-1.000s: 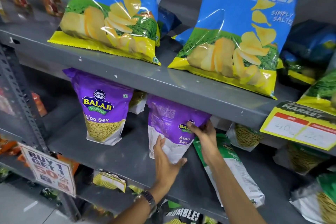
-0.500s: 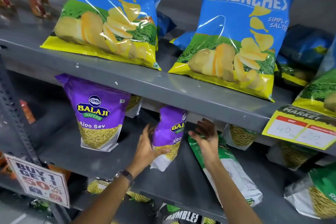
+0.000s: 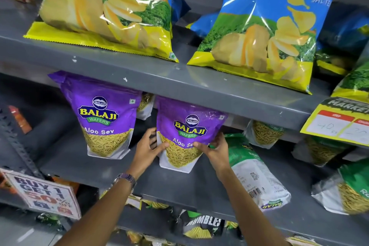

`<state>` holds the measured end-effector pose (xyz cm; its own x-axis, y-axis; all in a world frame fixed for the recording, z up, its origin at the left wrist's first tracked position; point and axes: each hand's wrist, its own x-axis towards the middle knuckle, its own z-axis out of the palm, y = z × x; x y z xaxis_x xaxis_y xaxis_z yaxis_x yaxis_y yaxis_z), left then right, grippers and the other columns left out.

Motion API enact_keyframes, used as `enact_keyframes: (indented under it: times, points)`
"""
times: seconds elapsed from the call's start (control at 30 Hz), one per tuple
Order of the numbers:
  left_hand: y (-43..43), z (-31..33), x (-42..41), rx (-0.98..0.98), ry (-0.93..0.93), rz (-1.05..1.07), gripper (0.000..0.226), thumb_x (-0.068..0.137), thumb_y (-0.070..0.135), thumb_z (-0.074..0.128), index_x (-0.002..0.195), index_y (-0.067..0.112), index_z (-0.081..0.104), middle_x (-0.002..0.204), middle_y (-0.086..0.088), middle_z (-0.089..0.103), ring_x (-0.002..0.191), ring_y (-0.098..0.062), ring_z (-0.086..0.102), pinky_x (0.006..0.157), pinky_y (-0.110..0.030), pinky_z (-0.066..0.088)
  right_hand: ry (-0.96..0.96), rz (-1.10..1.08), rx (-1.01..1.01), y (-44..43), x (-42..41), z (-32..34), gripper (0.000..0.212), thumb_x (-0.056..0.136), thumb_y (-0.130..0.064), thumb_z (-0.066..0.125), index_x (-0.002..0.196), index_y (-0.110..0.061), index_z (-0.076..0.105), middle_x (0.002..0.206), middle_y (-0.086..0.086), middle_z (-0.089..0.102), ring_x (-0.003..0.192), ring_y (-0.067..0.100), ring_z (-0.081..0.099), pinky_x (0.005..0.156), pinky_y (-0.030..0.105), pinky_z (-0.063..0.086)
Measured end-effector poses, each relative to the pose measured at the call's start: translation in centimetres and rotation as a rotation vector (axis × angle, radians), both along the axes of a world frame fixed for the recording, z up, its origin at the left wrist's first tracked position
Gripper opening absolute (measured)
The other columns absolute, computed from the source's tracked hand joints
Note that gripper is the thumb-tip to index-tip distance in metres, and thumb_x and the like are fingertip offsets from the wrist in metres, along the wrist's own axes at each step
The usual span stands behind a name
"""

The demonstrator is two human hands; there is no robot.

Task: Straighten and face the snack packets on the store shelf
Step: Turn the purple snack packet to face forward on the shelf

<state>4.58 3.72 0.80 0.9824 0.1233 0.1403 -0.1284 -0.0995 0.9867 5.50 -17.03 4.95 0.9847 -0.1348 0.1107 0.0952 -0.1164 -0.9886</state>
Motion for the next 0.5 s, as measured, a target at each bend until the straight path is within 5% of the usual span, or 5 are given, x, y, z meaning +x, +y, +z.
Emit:
enact_keyframes:
  times: [0.13, 0.27, 0.37, 0.5]
  points:
    - [0.2, -0.5, 0.2, -0.015, -0.012, 0.002, 0.043, 0.074, 0.004, 0.071, 0.102, 0.030, 0.050, 0.106, 0.016, 0.059, 0.089, 0.014, 0.061, 0.082, -0.013, 0.051, 0.018, -0.035, 0.056, 0.2, -0.3, -0.6, 0.049, 0.059, -0.002, 0.083, 0.095, -0.016, 0.053, 0.092, 0.000, 0.065, 0.082, 0.014, 0.062, 0.059, 0.011, 0.051]
    - [0.0, -0.9, 0.1, -0.058, -0.011, 0.016, 0.048, 0.075, 0.004, 0.070, 0.116, 0.014, 0.048, 0.110, 0.008, 0.060, 0.097, 0.009, 0.061, 0.084, -0.012, 0.050, 0.031, 0.010, 0.038, 0.1, -0.2, -0.5, 0.053, 0.061, 0.000, 0.082, 0.101, -0.010, 0.050, 0.091, -0.002, 0.064, 0.073, -0.001, 0.063, 0.058, 0.010, 0.050]
    - [-1.4, -1.9, -1.0, -0.198, -0.053, 0.194, 0.054, 0.077, 0.005, 0.070, 0.124, 0.010, 0.044, 0.120, -0.001, 0.056, 0.109, -0.007, 0.056, 0.090, -0.016, 0.048, 0.051, 0.052, -0.016, -1.7, -0.1, -0.8, 0.058, 0.060, -0.003, 0.083, 0.105, -0.013, 0.048, 0.095, -0.004, 0.061, 0.084, 0.005, 0.060, 0.066, 0.011, 0.050]
    - [-6.9, -3.5, -4.8, -0.351, -0.132, 0.533, 0.029, 0.074, 0.031, 0.066, 0.099, 0.027, 0.052, 0.094, 0.005, 0.061, 0.081, 0.003, 0.058, 0.072, -0.006, 0.045, 0.014, -0.092, -0.145, -7.7, -0.1, -1.4, 0.053, 0.065, -0.003, 0.080, 0.107, -0.014, 0.048, 0.098, 0.000, 0.059, 0.092, 0.018, 0.058, 0.067, 0.005, 0.047]
